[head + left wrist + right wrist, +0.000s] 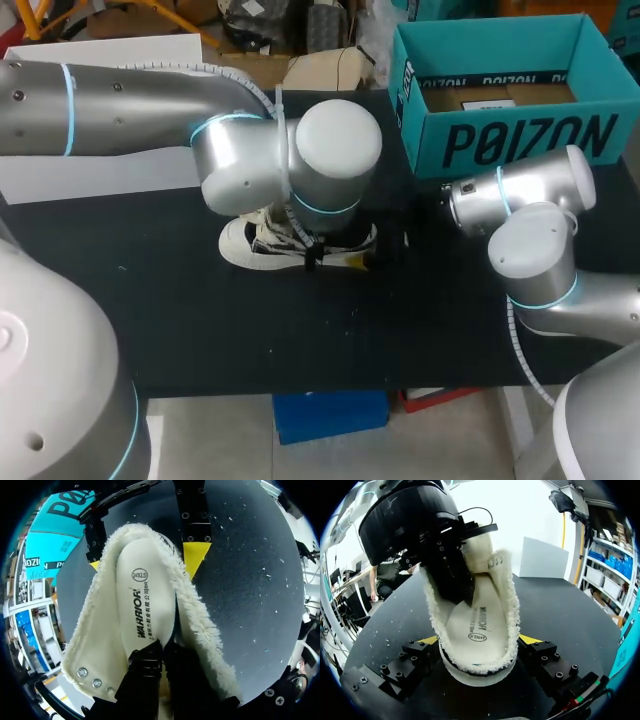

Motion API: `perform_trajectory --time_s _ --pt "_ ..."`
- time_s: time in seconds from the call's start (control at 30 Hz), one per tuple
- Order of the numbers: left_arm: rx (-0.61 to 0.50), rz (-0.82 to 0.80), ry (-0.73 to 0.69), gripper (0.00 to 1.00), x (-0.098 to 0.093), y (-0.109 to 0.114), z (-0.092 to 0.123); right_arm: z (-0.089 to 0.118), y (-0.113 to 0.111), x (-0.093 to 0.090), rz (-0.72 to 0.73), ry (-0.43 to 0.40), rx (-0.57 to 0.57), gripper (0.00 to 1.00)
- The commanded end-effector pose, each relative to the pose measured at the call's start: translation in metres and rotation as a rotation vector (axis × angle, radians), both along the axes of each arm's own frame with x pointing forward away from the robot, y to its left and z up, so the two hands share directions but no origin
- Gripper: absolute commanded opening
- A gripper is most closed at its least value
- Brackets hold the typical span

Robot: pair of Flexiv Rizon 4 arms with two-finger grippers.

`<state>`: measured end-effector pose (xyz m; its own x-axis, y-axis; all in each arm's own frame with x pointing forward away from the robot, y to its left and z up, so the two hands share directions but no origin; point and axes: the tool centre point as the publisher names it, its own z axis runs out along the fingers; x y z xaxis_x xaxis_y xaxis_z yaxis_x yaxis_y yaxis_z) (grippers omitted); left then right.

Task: Take the shoe out of the shoebox, open the shoe tongue, remove and reinsert the insole, then place the shoe into the shoebox

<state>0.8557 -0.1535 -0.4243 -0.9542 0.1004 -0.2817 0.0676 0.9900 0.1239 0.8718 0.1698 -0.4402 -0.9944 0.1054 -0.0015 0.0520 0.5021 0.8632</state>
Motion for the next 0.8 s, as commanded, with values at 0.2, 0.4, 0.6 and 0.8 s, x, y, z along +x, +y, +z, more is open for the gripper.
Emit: perform_trajectory --time_s 0.2,0.4,0.6,0.8 --pt "-0.056 -0.036 0.070 0.00 0.000 -0.007 -0.005 -0.001 -0.001 0.002 0.002 0.002 -0.001 0.00" --pt "-0.048 -0.042 0.042 0.00 -0.003 -0.010 0.023 -0.001 -0.001 0.002 0.002 0.002 -0.001 0.00" --pt "-0.060 -0.048 0.027 0.00 -0.005 -0.014 0.040 -0.001 -0.001 0.002 0.002 0.002 -0.001 0.00" --pt "-0.070 -0.049 0.018 0.00 -0.008 -0.016 0.048 -0.001 -0.001 0.002 0.002 0.002 -0.001 0.00"
